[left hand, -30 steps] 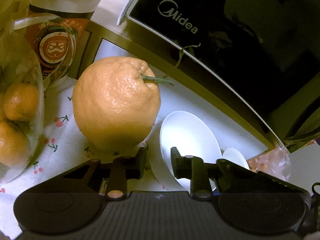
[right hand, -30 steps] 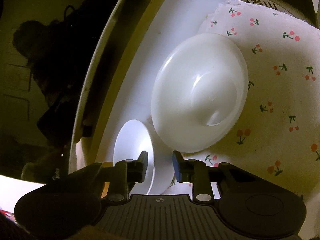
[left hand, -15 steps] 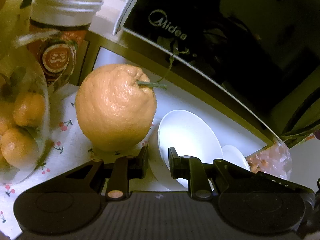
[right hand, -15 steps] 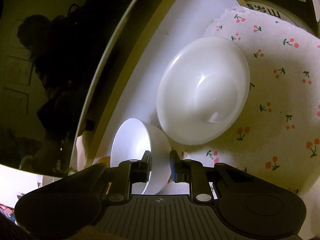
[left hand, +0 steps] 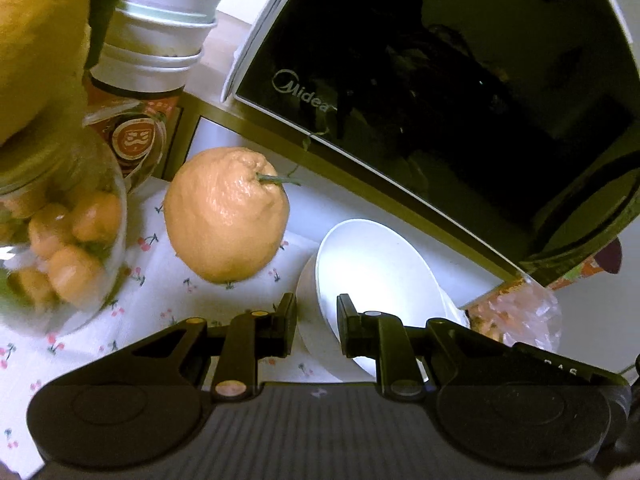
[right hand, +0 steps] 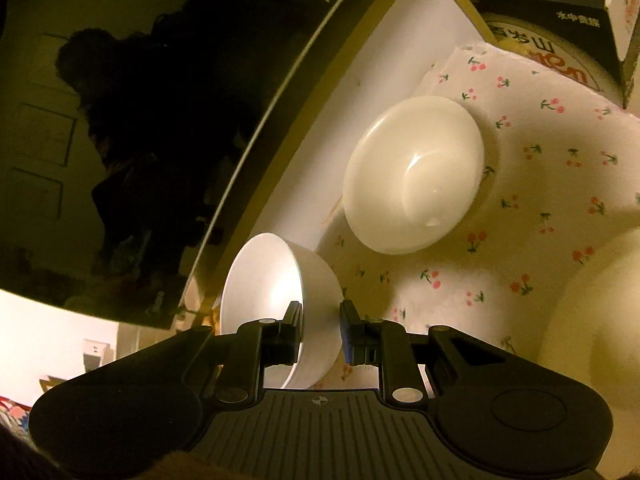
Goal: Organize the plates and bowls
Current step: 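Lift the white bowl with both grippers and carry it toward the plate stack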
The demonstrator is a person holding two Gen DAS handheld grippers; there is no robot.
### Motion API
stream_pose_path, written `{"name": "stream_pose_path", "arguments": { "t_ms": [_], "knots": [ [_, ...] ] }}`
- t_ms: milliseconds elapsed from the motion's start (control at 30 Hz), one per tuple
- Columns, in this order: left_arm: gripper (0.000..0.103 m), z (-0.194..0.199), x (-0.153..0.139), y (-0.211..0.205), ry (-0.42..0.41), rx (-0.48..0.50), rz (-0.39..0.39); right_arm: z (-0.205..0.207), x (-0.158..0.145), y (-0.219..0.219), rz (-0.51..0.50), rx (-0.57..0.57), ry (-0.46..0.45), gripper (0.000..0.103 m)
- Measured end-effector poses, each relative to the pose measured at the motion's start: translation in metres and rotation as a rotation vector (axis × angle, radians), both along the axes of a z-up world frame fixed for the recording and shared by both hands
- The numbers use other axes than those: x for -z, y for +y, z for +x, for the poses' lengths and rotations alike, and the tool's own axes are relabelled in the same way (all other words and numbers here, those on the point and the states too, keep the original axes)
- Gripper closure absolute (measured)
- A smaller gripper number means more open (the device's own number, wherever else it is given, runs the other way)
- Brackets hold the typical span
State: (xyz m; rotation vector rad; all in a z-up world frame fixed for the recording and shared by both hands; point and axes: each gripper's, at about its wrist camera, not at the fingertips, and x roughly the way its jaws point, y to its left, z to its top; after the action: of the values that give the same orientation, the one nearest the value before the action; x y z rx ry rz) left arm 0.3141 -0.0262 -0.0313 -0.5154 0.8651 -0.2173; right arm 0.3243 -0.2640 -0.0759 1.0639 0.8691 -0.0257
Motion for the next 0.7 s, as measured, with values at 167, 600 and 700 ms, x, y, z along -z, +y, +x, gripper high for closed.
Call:
{"name": "stream_pose_path", "arguments": {
  "t_ms": [167, 600, 700],
  "knots": [
    [0.085, -0.017, -0.013, -0.001, -0.010, 0.013, 0.009, -0.021, -0.018, 0.002, -0.024, -0.008, -0.015, 0.083],
    [0.085, -0.070, -0.031, -0.002, -0.027, 0.028, 0.007, -0.083, -0.048, 0.003, -0.060, -0.028, -0.031, 0.083],
    [0.085, -0.084, -0.032, -0.002, -0.020, 0.034, 0.014, -0.097, -0.052, 0.001, -0.065, -0.035, -0.028, 0.083]
  ]
}}
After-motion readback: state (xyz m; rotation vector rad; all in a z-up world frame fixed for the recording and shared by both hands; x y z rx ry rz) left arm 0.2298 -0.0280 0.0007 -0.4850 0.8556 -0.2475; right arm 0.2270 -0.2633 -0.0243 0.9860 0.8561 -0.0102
